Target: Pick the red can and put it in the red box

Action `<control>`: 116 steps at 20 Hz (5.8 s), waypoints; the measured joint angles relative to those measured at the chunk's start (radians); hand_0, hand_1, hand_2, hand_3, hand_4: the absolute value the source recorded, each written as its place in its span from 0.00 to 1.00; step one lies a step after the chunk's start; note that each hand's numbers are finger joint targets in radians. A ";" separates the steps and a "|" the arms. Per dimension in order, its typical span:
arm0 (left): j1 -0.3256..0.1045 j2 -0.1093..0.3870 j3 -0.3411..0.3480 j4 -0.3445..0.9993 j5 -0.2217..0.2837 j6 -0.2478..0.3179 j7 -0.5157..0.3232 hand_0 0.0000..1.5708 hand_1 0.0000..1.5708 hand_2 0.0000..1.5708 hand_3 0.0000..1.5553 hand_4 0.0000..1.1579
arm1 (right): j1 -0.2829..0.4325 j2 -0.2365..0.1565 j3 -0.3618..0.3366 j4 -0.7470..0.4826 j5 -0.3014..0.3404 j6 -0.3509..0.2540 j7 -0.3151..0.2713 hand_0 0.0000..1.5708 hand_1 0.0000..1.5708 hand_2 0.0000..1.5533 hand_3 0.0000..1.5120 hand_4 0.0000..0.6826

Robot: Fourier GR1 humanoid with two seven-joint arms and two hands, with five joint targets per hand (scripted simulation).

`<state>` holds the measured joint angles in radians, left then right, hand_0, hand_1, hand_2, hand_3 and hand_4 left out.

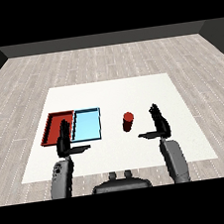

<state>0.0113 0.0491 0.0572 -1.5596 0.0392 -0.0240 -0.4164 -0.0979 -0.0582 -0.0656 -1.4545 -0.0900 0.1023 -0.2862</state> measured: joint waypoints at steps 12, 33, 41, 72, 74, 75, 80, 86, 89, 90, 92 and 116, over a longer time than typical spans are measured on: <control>0.016 -0.002 0.002 -0.033 0.006 -0.004 0.018 0.00 0.00 0.00 0.00 0.00 | -0.086 0.010 -0.014 0.148 -0.018 0.003 -0.051 0.00 0.00 0.00 0.00 0.00; -0.002 -0.009 0.008 -0.032 0.031 -0.010 0.042 0.00 0.00 0.00 0.00 0.00 | -0.284 0.055 0.033 0.511 -0.117 -0.065 -0.180 0.00 0.00 0.00 0.00 0.00; 0.036 0.001 0.006 -0.083 0.045 -0.026 0.050 0.00 0.00 0.00 0.00 0.00 | -0.327 0.055 0.044 0.618 -0.161 -0.068 -0.231 0.00 0.00 0.00 0.00 0.00; 0.019 -0.001 0.021 -0.053 0.042 -0.020 0.031 0.00 0.00 0.00 0.00 0.00 | -0.506 0.057 0.089 0.881 -0.250 -0.103 -0.302 0.00 0.00 0.00 0.00 0.00; 0.021 0.008 0.033 -0.059 0.055 -0.029 0.034 0.00 0.00 0.00 0.00 0.00 | -0.516 0.057 0.123 0.894 -0.274 -0.125 -0.310 0.00 0.00 0.00 0.00 0.00; 0.023 0.008 0.036 -0.050 0.057 -0.032 0.026 0.00 0.00 0.00 0.00 0.00 | -0.515 0.057 0.132 0.894 -0.282 -0.132 -0.310 0.00 0.00 0.00 0.00 0.00; 0.005 0.000 0.027 -0.057 0.050 -0.017 0.049 0.00 0.00 0.00 0.00 0.00 | -0.518 0.054 0.131 0.885 -0.277 -0.125 -0.296 0.00 0.00 0.00 0.00 0.00; 0.008 -0.003 0.018 -0.083 0.050 -0.012 0.068 0.00 0.00 0.00 0.00 0.00 | -0.564 0.050 0.136 0.952 -0.301 -0.163 -0.301 0.94 0.94 0.94 0.95 0.96; 0.027 0.000 0.019 -0.092 0.049 -0.020 0.057 0.00 0.00 0.00 0.00 0.00 | -0.546 0.049 0.133 0.935 -0.274 -0.196 -0.290 0.95 0.95 0.95 0.95 0.98; 0.024 -0.002 0.017 -0.088 0.045 -0.017 0.057 0.00 0.00 0.00 0.00 0.00 | -0.550 0.048 0.129 0.935 -0.265 -0.204 -0.286 0.95 0.95 0.94 0.95 0.98; 0.026 0.003 0.023 -0.084 0.039 -0.014 0.046 0.00 0.00 0.00 0.00 0.00 | -0.556 0.042 0.122 0.950 -0.247 -0.207 -0.300 0.95 0.95 0.94 0.95 0.97; -0.045 -0.042 -0.157 -0.021 -0.032 0.032 0.113 0.00 0.00 0.00 0.00 0.00 | -0.477 0.051 0.238 0.537 -0.171 -0.370 -0.176 0.90 0.90 0.93 0.94 0.96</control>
<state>-0.0338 0.0071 -0.1001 -1.5801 0.0075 0.0081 -0.3033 -0.5752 -0.0075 0.1723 -0.9172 -0.2611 -0.2677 -0.4625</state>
